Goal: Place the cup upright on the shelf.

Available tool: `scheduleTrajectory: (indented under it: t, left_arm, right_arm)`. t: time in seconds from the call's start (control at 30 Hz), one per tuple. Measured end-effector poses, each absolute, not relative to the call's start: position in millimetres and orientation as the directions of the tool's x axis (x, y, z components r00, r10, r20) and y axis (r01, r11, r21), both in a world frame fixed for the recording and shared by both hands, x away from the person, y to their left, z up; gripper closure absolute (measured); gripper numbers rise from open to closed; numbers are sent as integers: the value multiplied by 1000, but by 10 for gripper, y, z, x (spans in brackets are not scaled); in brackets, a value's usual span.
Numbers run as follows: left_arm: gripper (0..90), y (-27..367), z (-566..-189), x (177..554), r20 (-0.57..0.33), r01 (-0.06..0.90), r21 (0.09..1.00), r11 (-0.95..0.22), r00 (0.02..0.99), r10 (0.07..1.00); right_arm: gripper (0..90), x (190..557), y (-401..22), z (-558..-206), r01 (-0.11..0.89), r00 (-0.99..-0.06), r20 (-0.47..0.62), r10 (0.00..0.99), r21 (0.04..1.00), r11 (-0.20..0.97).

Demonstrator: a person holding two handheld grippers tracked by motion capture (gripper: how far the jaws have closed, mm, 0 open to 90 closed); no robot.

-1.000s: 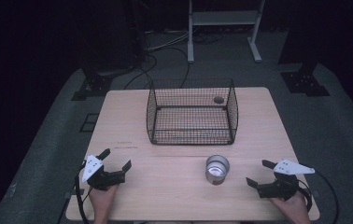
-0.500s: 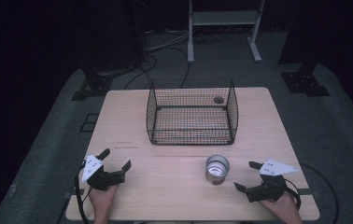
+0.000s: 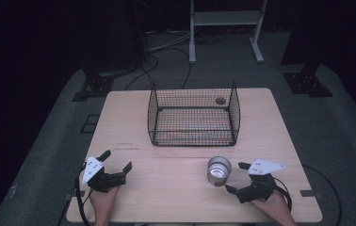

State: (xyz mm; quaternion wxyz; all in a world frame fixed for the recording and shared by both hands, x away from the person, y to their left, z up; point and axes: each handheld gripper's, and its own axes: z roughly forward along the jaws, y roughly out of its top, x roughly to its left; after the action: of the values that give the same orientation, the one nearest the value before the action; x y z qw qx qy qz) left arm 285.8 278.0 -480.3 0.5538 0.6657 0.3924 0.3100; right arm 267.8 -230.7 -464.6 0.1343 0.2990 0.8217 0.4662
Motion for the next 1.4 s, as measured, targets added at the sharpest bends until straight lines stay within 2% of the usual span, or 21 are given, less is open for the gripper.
scheduleTrajectory:
  t: [0.47, 0.8, 0.93, 1.03, 1.4]
  left_arm:
    - [0, 2775, -4802, 2856, -21, 176, 981, -78, 502, 864]
    - [0, 2773, -4802, 2856, -25, 178, 981, -76, 504, 864]
    - [0, 2773, -4803, 2856, -25, 179, 981, -76, 505, 863]
    - [0, 2771, -4803, 2857, -25, 177, 981, -76, 505, 863]
    - [0, 2773, -4802, 2857, -24, 176, 982, -76, 505, 863]
  right_arm:
    - [24, 2858, -2050, -4673, 359, -804, 29, 594, 820, 446]
    - [27, 2943, -1920, -4713, 359, -805, 42, 592, 828, 430]
    - [67, 2968, -1907, -4712, 367, -798, 44, 601, 827, 426]
    - [133, 2966, -1916, -4686, 360, -802, 48, 595, 834, 418]
    - [170, 2988, -1938, -4608, 368, -796, 60, 602, 837, 404]
